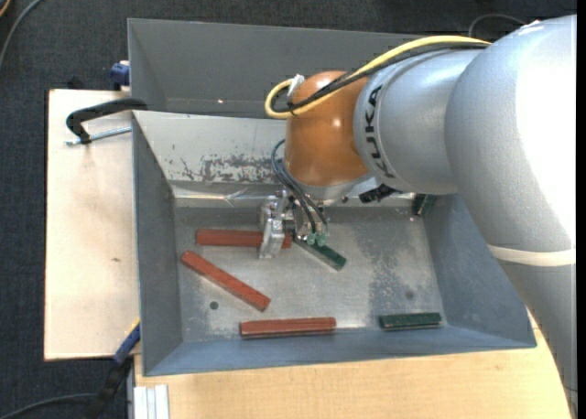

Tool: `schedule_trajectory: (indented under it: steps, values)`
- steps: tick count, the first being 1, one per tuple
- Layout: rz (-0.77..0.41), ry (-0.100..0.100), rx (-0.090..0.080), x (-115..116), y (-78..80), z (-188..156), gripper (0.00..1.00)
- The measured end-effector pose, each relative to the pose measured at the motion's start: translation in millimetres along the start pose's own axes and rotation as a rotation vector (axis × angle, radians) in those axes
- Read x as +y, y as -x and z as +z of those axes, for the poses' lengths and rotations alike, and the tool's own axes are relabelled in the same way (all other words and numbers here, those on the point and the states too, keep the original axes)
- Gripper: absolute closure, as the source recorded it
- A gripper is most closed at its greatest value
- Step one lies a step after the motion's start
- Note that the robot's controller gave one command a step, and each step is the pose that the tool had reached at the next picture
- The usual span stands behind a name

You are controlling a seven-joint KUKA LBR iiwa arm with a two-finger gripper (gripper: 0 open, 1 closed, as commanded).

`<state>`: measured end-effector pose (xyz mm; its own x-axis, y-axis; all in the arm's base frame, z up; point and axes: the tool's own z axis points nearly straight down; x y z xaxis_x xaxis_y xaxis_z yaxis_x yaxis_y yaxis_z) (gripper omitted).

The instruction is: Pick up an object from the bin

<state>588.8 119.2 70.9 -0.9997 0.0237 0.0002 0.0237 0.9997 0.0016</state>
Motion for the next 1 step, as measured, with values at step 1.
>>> schedule_trajectory:
  steps: [1]
  values:
    - [-0.115, 0.003, -0.013, 32.0, -30.3, -139.4, 1.00]
